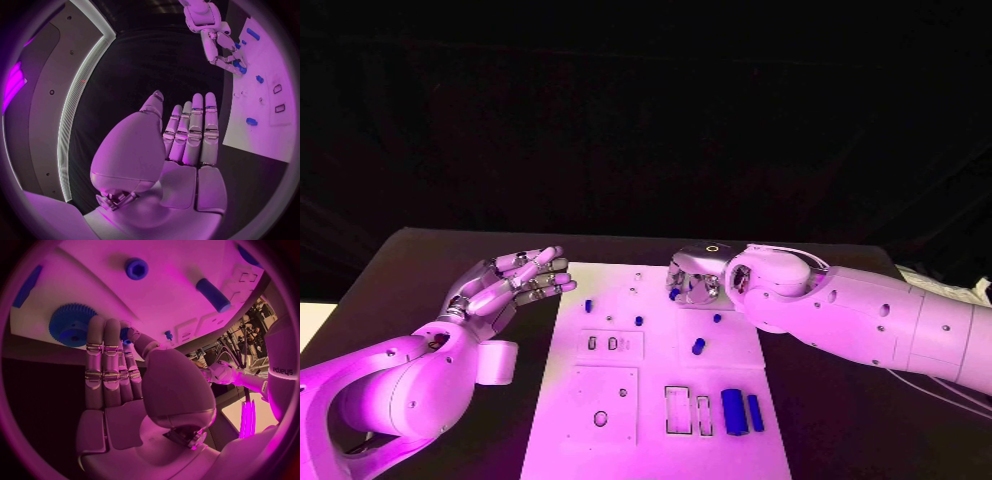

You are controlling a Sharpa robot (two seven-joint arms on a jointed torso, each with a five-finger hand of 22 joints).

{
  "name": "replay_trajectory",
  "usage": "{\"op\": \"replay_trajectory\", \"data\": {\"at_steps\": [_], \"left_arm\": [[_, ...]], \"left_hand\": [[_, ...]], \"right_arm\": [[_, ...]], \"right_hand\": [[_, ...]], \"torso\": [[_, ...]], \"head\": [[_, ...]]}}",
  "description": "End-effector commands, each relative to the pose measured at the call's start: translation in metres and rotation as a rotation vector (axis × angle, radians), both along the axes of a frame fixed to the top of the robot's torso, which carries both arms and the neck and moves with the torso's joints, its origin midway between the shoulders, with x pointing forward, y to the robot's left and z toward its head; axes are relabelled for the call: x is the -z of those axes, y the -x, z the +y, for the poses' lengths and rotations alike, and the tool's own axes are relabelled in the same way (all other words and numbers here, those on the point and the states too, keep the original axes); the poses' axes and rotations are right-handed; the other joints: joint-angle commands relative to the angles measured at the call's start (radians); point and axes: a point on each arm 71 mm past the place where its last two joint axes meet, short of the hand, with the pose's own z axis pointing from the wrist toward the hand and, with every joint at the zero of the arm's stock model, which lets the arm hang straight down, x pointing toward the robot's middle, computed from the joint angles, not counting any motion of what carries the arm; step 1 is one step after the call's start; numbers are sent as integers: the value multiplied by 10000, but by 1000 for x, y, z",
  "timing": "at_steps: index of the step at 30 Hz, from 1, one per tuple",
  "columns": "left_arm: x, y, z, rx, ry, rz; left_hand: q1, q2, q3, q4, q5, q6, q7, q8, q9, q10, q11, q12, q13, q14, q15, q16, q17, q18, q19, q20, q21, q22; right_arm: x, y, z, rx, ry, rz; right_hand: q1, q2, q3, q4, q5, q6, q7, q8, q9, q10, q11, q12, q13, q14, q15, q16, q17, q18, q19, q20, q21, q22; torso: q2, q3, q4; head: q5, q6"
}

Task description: Assemble the parts on the task board

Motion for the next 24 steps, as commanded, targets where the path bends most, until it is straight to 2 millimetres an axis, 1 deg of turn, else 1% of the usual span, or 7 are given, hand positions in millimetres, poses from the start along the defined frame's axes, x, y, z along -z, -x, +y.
{"op": "replay_trajectory", "data": {"at_steps": [1, 8, 10, 12, 16, 21, 24], "left_arm": [[-2, 0, -2, 179, 131, -76], [-2, 0, -1, 162, 125, -78], [-2, -1, -1, 155, 121, -77], [-1, -1, -1, 138, 114, -77], [-1, -2, 0, 107, 101, -79], [-1, -3, 1, 80, 89, -79], [-1, -3, 0, 89, 93, -78]], "left_hand": [[-1, 101, -18, -60, -37, 20, 66, -58, -12, -8, 27, -64, -13, 6, 47, -32, 17, 122, 56, 0, -54, -15], [17, 116, -13, -81, -38, 24, 64, -68, -10, -5, 25, -74, -12, 13, 45, -43, 24, 123, 63, 0, -61, -21], [17, 116, -13, -81, -38, 24, 64, -68, -10, -5, 25, -74, -12, 13, 45, -43, 24, 123, 63, 0, -61, -21], [17, 116, -13, -81, -38, 24, 64, -68, -10, -5, 25, -74, -12, 13, 45, -43, 24, 123, 63, 0, -61, -21], [17, 116, -13, -81, -38, 24, 64, -68, -10, -5, 25, -74, -12, 13, 45, -43, 24, 123, 63, 0, -61, -21], [17, 116, -13, -81, -38, 24, 64, -68, -10, -5, 25, -74, -12, 13, 45, -43, 24, 123, 63, 0, -61, -21], [21, 120, -12, -86, -39, 25, 62, -71, -10, -4, 24, -77, -12, 15, 45, -47, 26, 123, 65, 0, -63, -23]], "right_arm": [[4, 1, 1, -144, 163, 273], [4, 1, 1, -118, 68, 169], [3, 1, 1, -100, -22, 95], [1, 1, 1, -58, -217, -75], [-3, 2, 3, 50, -614, -407], [-9, 2, 6, 215, -1057, -857], [-13, 2, 9, 266, -1316, -1159]], "right_hand": [[9, -134, 90, -6, -70, 106, -2, 6, -5, 62, -8, -61, -1, 262, -70, 71, 30, 29, -82, -12, 85, 21], [-19, -153, 347, 128, -107, 295, -56, 47, 21, 273, -62, -31, 13, 325, -114, 277, 213, 38, -76, -24, 290, 140], [-43, -86, 460, 217, -152, 422, -96, 82, 40, 410, -106, -8, 22, 381, -135, 394, 298, 44, -49, -37, 378, 189], [-43, 2, 626, 314, -319, 569, -152, 114, 63, 569, -160, -1, 27, 423, -172, 576, 422, 48, -1, -60, 501, 258], [-69, 119, 833, 466, -422, 671, -196, 112, 80, 686, -202, -25, 24, 439, -199, 832, 590, 48, 41, -82, 644, 340], [-32, 148, 1075, 563, -462, 699, -200, 74, 92, 692, -202, -60, 15, 389, -206, 1105, 780, 42, 31, -95, 796, 433], [-34, 134, 1105, 577, -468, 696, -192, 66, 93, 680, -201, -66, 13, 380, -202, 1138, 806, 43, 26, -97, 819, 447]], "torso": [[6, -1, 16], [6, -8, 28], [9, -7, 26], [7, -7, 24], [7, -8, 45], [4, -14, 74], [15, -14, 71]], "head": [[-6, -16], [-23, -28], [-19, -22], [-24, -23], [-38, -22], [-37, -36], [-16, -37]]}}
